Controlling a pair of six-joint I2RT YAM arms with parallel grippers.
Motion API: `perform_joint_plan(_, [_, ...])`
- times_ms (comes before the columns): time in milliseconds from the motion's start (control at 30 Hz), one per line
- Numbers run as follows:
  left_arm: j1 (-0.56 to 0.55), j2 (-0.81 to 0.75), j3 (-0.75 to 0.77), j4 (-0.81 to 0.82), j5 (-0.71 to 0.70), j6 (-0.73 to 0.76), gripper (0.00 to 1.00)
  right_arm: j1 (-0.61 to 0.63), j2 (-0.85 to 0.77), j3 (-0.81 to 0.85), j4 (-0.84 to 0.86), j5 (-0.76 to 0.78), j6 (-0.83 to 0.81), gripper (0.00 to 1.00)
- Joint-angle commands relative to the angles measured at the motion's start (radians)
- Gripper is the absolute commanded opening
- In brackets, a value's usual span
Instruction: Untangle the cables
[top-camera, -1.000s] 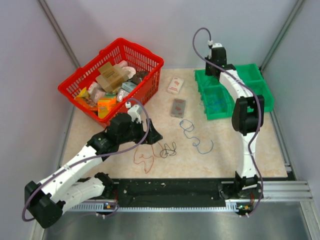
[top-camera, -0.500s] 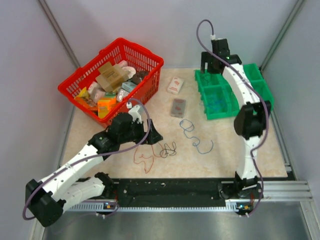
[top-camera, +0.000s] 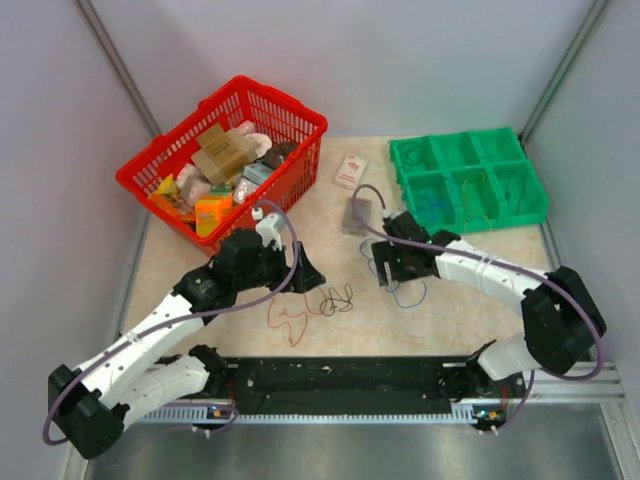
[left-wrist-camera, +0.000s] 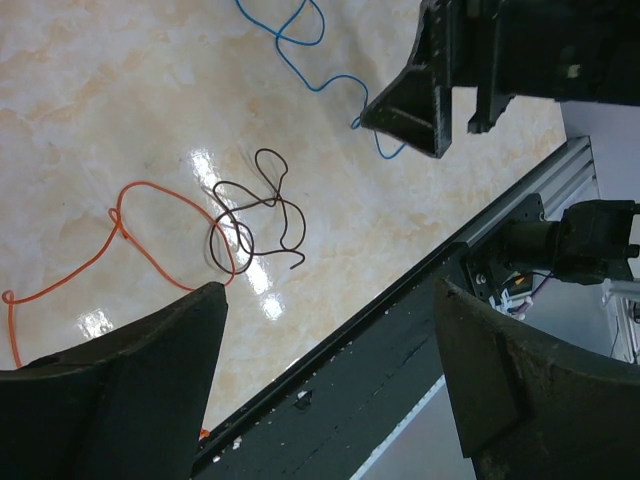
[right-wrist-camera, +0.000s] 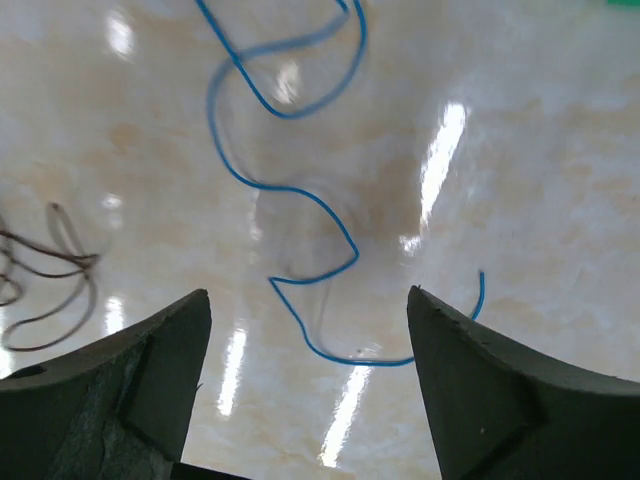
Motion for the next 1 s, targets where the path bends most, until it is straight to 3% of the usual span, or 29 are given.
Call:
perform_joint_plan(0, [-0.005, -0.048, -0.026, 0.043, 0.007, -0.026, 0.87, -0.010, 0.002, -0.116, 0.140, -0.052, 0.099, 0.74])
perform_joint_plan(100, [-0.006, -0.068, -0.051, 0.050, -0.003, -0.045, 0.86, -0.009, 0.017, -0.188, 0.232, -0.077, 0.065, 0.67])
perform_joint_plan(333, [-0.006, -0.074, -0.048, 0.040, -0.001, -0.060, 0.86, -0.009, 0.118, -0.210, 0.331, -0.023, -0.055, 0.66])
perform_joint_plan(400, [-0.006, -0.072, -0.043, 0.038, -0.001, -0.062, 0.86, -0.009, 0.158, -0.187, 0.326, 0.012, -0.055, 0.63])
perform_joint_plan(467, [-0.006, -0.069, -0.042, 0.037, 0.000, -0.063, 0.86, -0.009, 0.184, -0.162, 0.326, -0.006, -0.059, 0.49])
perform_joint_plan(633, [-0.008, -0.071, -0.033, 0.023, -0.007, -0.060, 0.86, 0.012, 0.171, -0.170, 0.303, -0.014, -0.029, 0.00])
perform_joint_plan(800, [-0.006, -0.069, -0.036, 0.027, -0.004, -0.066, 0.86, 0.032, -0.031, -0.176, 0.268, 0.008, -0.006, 0.00])
perform_joint_plan(967, [-0.008, -0.051, -0.022, 0.029, 0.005, -0.062, 0.85, 0.003, -0.239, -0.067, 0.224, 0.052, 0.047, 0.00])
